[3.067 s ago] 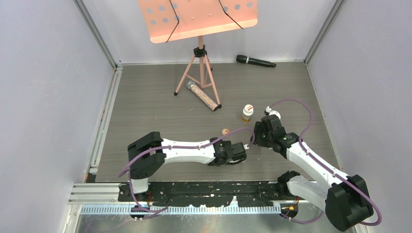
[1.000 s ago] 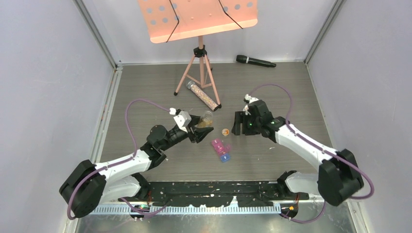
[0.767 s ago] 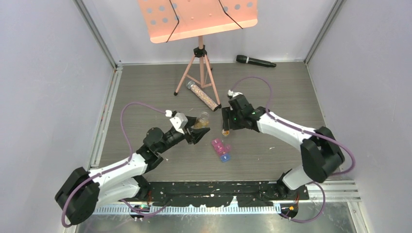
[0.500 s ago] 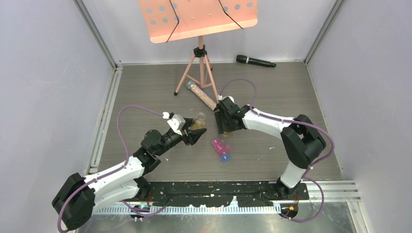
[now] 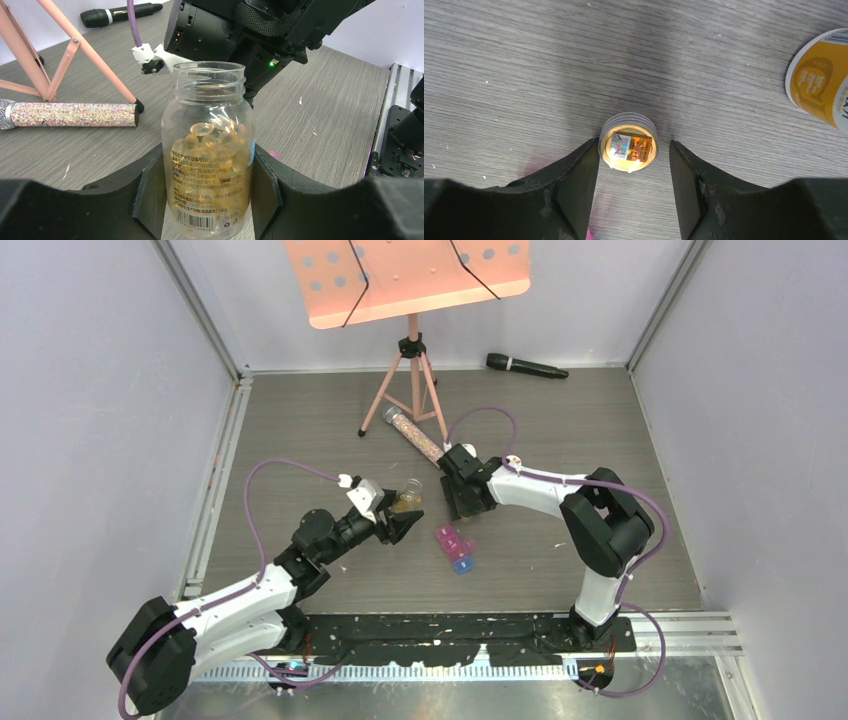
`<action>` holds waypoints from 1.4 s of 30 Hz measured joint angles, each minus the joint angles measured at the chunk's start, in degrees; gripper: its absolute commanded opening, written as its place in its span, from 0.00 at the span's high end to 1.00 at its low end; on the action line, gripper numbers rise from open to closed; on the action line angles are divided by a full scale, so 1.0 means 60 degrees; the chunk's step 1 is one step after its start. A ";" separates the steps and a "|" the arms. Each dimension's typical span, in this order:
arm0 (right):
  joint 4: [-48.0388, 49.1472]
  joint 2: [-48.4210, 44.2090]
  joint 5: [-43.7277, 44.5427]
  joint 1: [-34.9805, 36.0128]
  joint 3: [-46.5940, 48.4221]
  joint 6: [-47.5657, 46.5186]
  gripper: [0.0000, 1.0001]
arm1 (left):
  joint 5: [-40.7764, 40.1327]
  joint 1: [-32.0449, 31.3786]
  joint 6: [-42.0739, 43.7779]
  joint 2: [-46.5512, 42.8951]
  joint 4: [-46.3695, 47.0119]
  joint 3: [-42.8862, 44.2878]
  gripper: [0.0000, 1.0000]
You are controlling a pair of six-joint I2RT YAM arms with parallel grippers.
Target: Sort the pills into containers
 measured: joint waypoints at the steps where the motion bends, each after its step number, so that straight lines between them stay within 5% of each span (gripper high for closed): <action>1: 0.0011 0.0018 -0.0004 0.0000 0.0004 0.0004 0.42 | 0.0000 0.0000 0.0000 0.0000 0.0000 0.0000 1.00; 9: 0.0069 0.0036 0.0004 0.0004 0.0018 -0.0040 0.66 | 0.0015 0.0000 0.0004 0.0007 -0.0084 0.0000 1.00; 21: 0.0007 -0.1617 -0.0481 -0.0503 -0.0062 -0.0619 0.66 | 0.0397 0.0000 0.0142 0.0138 -0.0495 0.0004 1.00; 32: -0.0477 -0.5632 -0.4320 -0.1479 -0.0076 -0.1333 0.65 | 0.1483 0.0000 0.0331 0.0750 -0.1180 0.0761 1.00; 42: -0.0080 -0.6375 -0.8047 -0.1475 -0.0918 -0.1282 0.65 | 0.2739 0.0000 0.0535 0.1053 -0.1668 0.1322 1.00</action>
